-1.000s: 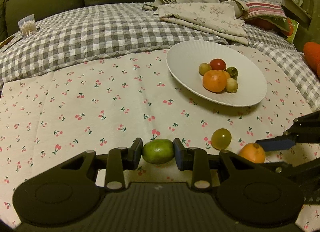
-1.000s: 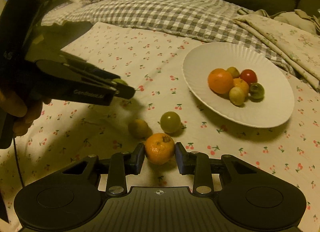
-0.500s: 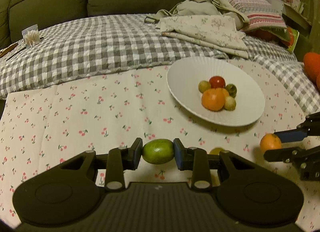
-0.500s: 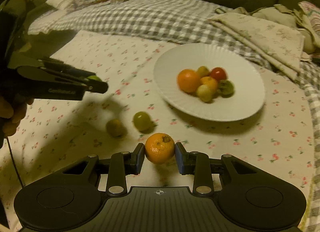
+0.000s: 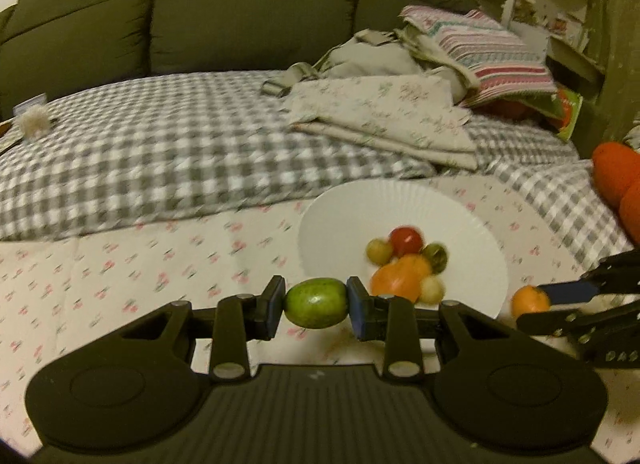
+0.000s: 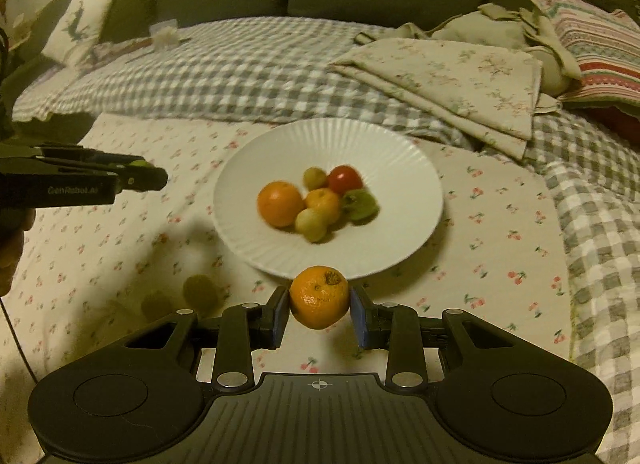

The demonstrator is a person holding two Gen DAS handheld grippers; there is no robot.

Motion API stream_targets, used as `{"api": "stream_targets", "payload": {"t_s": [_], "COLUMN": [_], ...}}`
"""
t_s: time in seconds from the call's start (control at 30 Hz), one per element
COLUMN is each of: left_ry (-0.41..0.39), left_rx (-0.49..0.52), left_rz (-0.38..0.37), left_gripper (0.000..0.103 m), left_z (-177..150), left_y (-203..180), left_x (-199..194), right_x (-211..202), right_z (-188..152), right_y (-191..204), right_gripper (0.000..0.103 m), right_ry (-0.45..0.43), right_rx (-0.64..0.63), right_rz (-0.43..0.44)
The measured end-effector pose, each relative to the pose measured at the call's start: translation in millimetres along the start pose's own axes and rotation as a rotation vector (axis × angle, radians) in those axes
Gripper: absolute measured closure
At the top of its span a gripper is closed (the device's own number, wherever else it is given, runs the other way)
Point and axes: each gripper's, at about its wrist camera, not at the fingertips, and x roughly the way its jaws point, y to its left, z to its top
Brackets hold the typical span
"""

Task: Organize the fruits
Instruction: 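Carry both held fruits over the white plate and open both tools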

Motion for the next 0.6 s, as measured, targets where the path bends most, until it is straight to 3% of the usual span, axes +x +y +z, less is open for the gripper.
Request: {"api": "stream_targets", "payload": {"t_s": [0.6], "left_ry": [0.04], "left_rx": [-0.029], "left_rz": [-0.046], "left_gripper": [0.071], "left_z": [16], "left_y": [-10], "left_x": [70], "right_x": [41], "right_z": [22], "right_y": [-15], "right_gripper": [0.071], "right_ry": [-0.01], "right_rx": [-0.037], "right_rz": [-0.041]}}
